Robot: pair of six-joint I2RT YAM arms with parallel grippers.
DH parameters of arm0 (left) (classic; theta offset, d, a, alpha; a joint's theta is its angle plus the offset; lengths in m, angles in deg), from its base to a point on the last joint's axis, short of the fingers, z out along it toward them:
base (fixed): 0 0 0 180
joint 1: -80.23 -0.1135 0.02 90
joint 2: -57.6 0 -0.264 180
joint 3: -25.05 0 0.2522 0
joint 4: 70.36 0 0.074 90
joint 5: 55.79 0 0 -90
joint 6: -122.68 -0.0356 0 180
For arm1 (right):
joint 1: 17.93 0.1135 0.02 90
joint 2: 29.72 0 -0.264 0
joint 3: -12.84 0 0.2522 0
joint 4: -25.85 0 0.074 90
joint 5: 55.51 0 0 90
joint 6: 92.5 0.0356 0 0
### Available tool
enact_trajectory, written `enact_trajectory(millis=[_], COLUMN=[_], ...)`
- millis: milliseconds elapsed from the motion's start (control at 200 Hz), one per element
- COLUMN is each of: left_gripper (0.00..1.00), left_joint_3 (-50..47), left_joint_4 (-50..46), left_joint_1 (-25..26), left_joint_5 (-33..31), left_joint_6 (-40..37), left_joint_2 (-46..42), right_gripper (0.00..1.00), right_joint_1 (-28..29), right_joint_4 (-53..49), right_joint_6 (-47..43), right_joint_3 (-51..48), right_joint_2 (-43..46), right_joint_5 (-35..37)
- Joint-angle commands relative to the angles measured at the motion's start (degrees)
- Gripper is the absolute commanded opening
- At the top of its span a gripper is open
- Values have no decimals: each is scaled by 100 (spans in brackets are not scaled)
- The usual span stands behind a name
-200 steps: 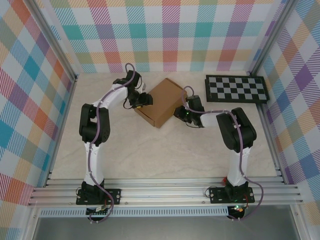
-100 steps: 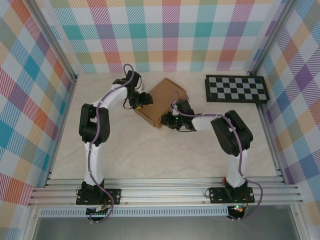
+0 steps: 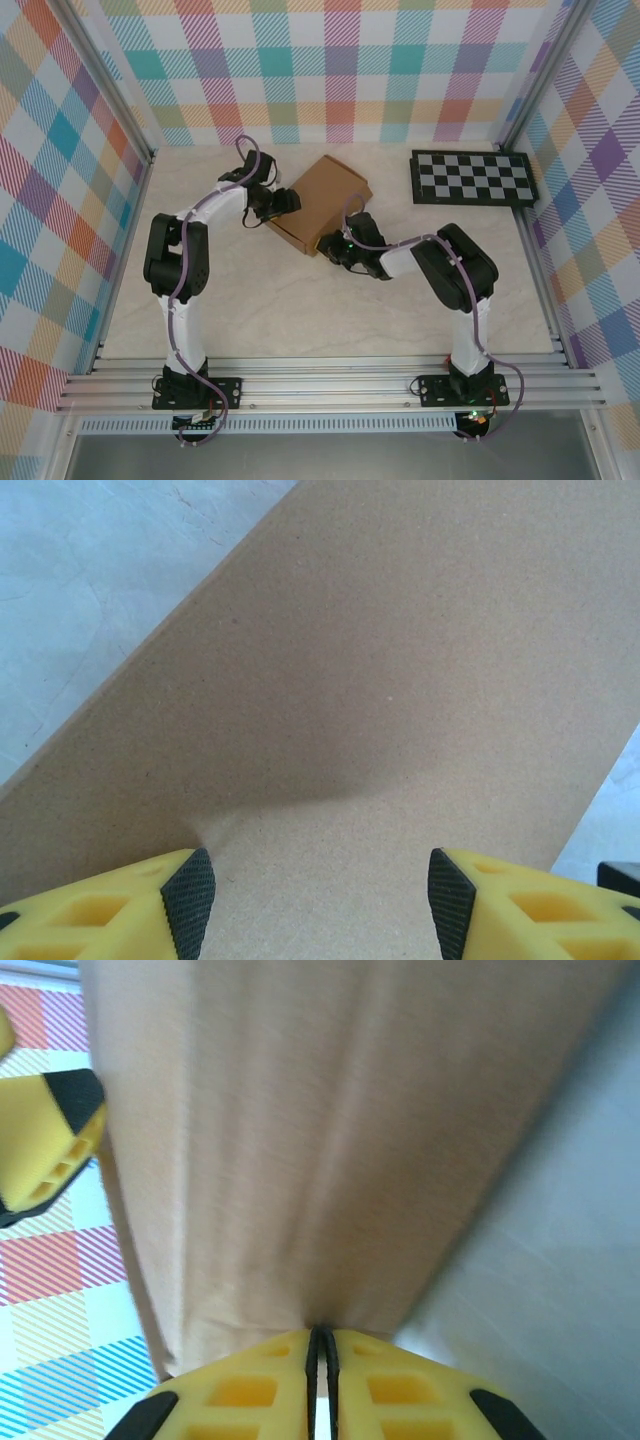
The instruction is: Fold the paper box
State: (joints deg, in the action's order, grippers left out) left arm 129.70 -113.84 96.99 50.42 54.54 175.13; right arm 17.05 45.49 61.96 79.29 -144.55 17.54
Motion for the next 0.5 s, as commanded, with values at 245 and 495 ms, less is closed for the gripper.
enact_trajectory(millis=[245, 495], left_gripper=[64, 64], left_joint_3=[-226, -170], left_joint_4=[-1245, -1301], left_joint_1=[118, 134], left_joint_5=[-248, -279], left_joint_6=[459, 536], left_joint_2=[252, 328], right_gripper=[11, 12], right_joint_1=[-440, -93], right_joint_4=[-712, -474], right_joint_6=[-314, 17], right_joint_3=[-376, 182], right_joint_2=[515, 152], right_joint_5=[-750, -753])
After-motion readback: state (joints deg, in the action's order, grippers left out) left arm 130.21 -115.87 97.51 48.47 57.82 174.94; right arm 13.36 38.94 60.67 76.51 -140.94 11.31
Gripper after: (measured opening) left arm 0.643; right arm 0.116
